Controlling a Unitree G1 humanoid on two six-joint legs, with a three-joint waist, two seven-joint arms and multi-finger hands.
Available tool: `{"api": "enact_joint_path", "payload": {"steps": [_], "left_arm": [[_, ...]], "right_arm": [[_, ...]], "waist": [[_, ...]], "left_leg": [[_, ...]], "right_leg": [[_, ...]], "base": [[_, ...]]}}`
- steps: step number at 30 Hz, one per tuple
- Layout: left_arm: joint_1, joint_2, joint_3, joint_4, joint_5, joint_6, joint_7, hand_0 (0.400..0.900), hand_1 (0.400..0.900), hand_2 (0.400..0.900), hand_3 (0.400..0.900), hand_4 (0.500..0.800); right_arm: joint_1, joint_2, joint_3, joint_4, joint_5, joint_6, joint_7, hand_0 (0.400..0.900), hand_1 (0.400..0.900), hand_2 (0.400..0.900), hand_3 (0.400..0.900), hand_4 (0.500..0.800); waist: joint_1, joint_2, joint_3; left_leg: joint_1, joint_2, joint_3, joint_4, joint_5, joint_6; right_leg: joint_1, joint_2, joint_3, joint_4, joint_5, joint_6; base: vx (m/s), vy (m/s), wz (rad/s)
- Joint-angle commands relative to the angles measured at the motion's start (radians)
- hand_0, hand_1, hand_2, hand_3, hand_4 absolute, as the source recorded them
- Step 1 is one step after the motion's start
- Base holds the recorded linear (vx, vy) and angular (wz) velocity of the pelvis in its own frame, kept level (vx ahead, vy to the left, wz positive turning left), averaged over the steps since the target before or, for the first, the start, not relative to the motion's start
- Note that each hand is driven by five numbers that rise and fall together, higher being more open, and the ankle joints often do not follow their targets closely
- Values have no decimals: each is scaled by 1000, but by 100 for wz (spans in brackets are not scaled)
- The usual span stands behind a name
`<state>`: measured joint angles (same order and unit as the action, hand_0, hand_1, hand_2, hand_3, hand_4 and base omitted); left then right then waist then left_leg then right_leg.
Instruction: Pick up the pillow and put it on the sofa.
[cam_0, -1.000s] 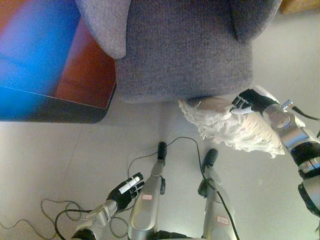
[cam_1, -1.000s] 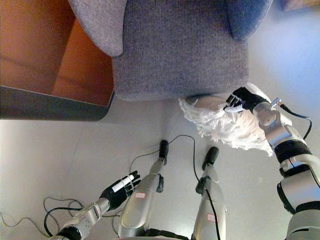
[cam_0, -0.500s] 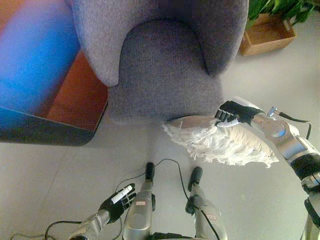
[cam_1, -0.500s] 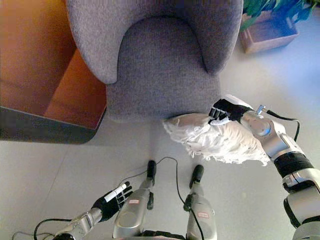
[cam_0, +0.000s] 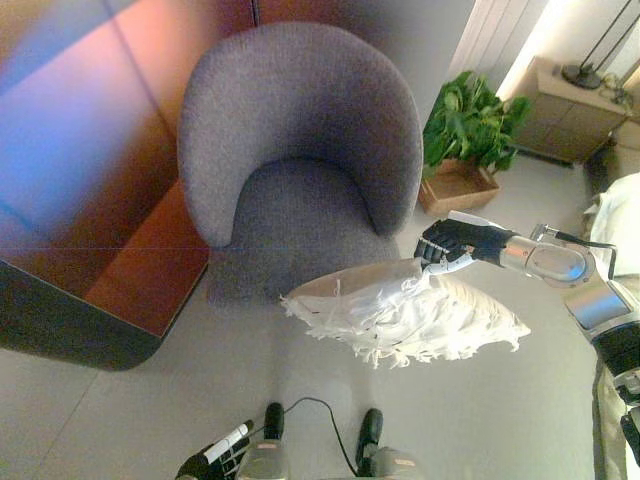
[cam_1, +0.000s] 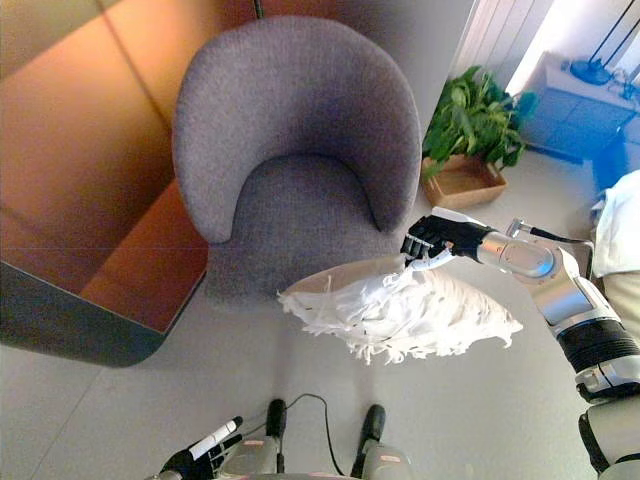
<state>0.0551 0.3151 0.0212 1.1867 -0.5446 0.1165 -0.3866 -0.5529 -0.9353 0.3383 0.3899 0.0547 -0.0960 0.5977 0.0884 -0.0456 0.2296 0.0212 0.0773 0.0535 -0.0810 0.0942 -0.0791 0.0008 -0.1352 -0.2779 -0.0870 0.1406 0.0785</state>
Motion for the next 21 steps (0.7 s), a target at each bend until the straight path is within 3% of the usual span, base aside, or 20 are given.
{"api": "enact_joint_path", "payload": {"steps": [1,5,10,21], "left_arm": [[30,4,-68,96,53,21,-14,900,900,900,900,800],[25,8,-73,114,66,40,-4,900,900,900,900,800],[21,12,-89,123,77,65,-3,900,900,900,900,800],[30,29,-114,140,69,97,23,900,900,900,900,800]], "right_arm": [[-220,-68,-46,-55,192,-46,4,400,400,400,400,500],[-356,-75,21,18,258,-10,39,400,400,400,400,500],[-521,-56,112,117,304,85,51,400,400,400,400,500],[-789,5,281,381,311,202,-31,400,400,400,400,500]], "waist": [[23,-56,-112],[35,-68,-129],[56,-79,-139],[110,-113,-141]], "left_leg": [[36,-42,32,-6,-84,2],[53,-46,29,-6,-90,3],[68,-51,20,-6,-94,6],[65,-53,-4,-6,-89,11]], "right_leg": [[106,20,-34,0,-92,37],[124,19,-37,0,-94,38],[142,17,-44,0,-92,39],[151,13,-65,0,-84,47]], "base": [[68,31,3],[68,30,4],[72,33,5],[88,25,7]]}}
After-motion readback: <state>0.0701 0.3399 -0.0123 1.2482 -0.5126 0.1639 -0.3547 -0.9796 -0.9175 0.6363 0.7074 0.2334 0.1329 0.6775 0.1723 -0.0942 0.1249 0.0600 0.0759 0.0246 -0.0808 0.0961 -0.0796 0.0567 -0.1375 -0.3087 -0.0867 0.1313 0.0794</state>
